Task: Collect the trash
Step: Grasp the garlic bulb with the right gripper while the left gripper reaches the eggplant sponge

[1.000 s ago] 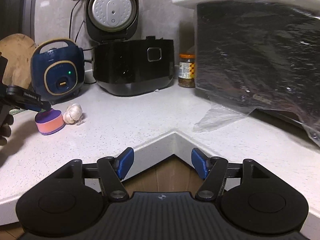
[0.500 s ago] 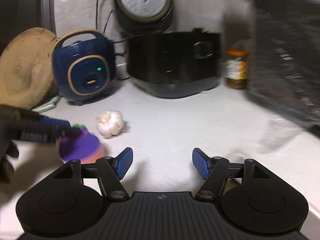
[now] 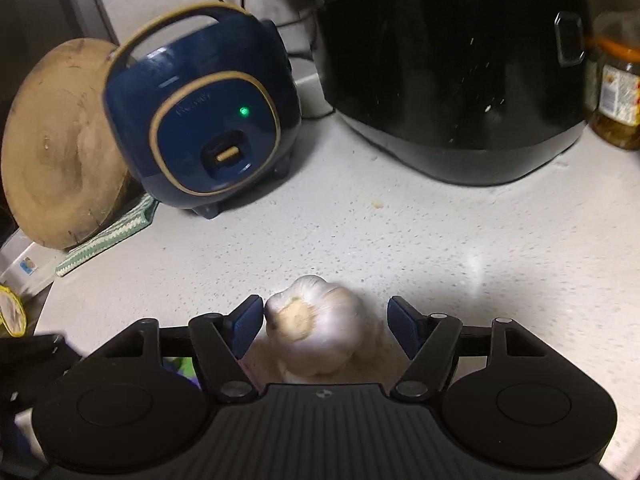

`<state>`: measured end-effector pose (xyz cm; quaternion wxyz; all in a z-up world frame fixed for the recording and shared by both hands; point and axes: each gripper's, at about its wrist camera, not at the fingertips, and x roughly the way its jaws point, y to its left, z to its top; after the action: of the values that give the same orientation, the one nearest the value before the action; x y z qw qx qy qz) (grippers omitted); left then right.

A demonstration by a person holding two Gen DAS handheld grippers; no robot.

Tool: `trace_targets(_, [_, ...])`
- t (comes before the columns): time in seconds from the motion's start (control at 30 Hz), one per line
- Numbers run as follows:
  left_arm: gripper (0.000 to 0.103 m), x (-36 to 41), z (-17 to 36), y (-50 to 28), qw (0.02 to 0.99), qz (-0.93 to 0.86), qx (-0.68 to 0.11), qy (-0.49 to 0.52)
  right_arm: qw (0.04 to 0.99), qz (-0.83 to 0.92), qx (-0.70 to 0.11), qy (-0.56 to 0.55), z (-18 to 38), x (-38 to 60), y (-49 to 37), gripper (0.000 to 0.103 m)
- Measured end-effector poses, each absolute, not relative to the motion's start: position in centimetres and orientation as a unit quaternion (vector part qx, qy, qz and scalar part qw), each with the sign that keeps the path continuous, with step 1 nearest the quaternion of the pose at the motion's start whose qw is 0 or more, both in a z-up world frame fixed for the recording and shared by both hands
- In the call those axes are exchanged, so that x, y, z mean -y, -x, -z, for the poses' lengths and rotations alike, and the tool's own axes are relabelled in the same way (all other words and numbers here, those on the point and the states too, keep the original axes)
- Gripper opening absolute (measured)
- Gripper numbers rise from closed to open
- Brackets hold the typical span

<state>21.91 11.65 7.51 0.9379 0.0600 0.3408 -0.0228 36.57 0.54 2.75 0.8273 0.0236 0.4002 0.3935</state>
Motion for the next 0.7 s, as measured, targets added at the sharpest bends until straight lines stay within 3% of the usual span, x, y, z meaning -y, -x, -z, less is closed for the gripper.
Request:
trace_targets(0.03, [0.042, -11.6, -7.5, -21.9, 0.938, 0.024, -0.341, -0.060, 0.826, -0.399, -0.397, -0.019, -2.8, -0.6, -36.4, 0.045])
trace_targets(0.5, [0.043, -9.7, -8.7, -19.7, 0.934, 0.017, -0.347, -0.078, 0.842, -0.400, -0.362, 0.011, -3.4, 6.3, -28.9, 0.044])
trace_targets(0.57, [0.032, -9.5, -8.7, -19.3, 0.934, 0.016, -0.349, -0.075, 0.830, -0.416, -0.371, 0.003, -3.4, 6.4, -27.8, 0.045])
trace_targets(0.7, [0.033, -9.4, -8.9, -18.8, 0.935, 0.015, -0.345, -0.078, 0.823, -0.424, -0.377, -0.006, -3.5, 6.9, -27.0, 0.044])
